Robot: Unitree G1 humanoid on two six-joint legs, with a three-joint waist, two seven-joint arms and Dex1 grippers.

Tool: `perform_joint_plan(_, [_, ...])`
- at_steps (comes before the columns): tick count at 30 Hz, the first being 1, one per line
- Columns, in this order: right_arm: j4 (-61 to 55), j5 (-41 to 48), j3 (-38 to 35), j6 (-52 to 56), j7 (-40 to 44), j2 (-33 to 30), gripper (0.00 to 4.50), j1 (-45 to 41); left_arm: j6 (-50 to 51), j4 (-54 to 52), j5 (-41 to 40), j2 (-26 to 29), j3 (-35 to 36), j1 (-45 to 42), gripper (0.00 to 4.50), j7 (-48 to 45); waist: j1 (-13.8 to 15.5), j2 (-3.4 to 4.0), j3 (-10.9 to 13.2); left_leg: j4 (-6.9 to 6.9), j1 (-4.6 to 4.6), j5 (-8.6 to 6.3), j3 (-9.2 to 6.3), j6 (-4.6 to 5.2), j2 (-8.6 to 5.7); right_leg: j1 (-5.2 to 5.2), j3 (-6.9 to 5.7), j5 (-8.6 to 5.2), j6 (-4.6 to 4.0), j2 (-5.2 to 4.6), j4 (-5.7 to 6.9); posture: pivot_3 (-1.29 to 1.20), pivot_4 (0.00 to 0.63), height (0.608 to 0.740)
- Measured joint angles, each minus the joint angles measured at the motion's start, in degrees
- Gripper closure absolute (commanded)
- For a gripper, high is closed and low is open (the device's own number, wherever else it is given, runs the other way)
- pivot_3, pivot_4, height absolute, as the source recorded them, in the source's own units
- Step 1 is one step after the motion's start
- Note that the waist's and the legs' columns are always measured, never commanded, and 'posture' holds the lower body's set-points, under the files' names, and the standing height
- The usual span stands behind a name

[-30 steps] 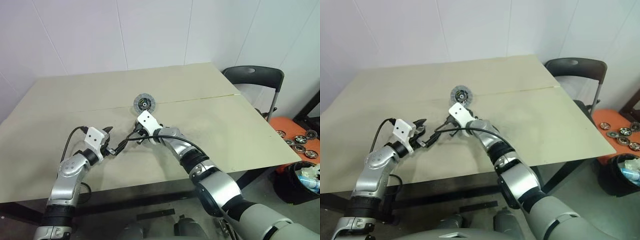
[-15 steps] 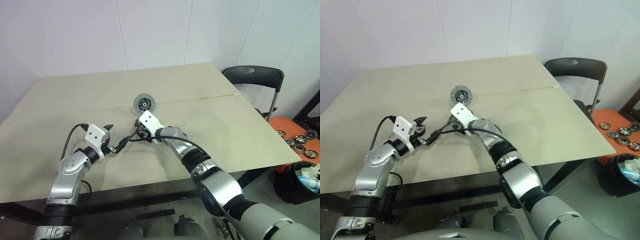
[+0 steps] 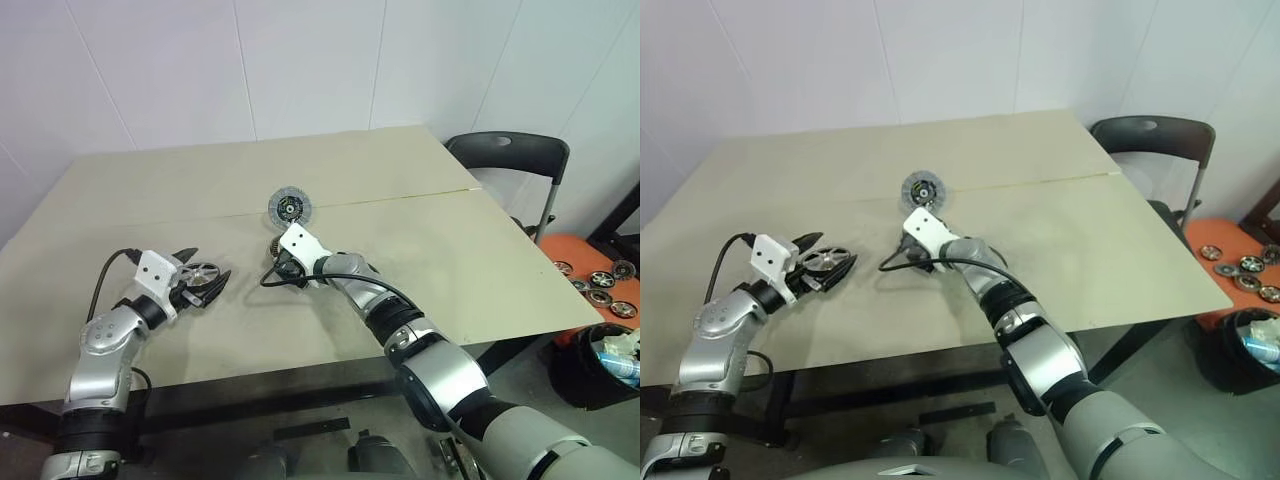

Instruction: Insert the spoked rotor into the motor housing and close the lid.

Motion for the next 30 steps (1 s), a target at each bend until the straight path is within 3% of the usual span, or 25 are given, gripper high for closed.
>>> perform_joint_plan(5, [-0.3, -0.5, 0.2, -0.3, 0.3, -0.2, 3.99, 0.0, -0.1, 0.5, 0.0, 0.0, 0.1, 0.1, 0.00, 0.0, 0.0, -0.01, 0.0, 0.00, 0.00, 0.00, -0.01, 0.00, 0.01, 0.00, 0.00, 0.00, 0.00, 0.01, 0.01, 0.00, 0.000, 0.740])
perform_joint_plan(19, [-0.3, -0.5, 0.1, -0.1, 0.2, -0.3, 3.99, 0.0, 0.5, -0.6, 0.2, 0.0, 0.1, 0.3, 0.00, 1.8, 0.0, -0.03, 0.0, 0.00, 0.01, 0.00, -0.01, 0.00, -0.01, 0.00, 0.00, 0.00, 0.00, -0.01, 0.01, 0.00, 0.000, 0.740])
perform_joint_plan(22, [-0.5, -0.6, 0.3, -0.1, 0.9, -0.3, 4.48, 0.0, 0.8, -1.5, 0.3, 0.0, 0.1, 0.4, 0.00, 2.2, 0.0, -0.03, 0.0, 0.00, 0.01, 0.00, -0.01, 0.00, -0.01, 0.00, 0.00, 0.00, 0.00, -0.01, 0.01, 0.00, 0.000, 0.740])
perform_joint_plan(30, [-0.7, -0.6, 0.9, 0.0, 1.3, -0.4, 4.48, 0.2, 2.8, -3.4, 0.6, 0.0, -0.1, 0.4, 0.00, 3.0, 0.0, -0.03, 0.0, 0.00, 0.00, 0.00, -0.01, 0.00, -0.01, 0.00, 0.00, 0.00, 0.00, -0.01, 0.01, 0.00, 0.000, 0.740])
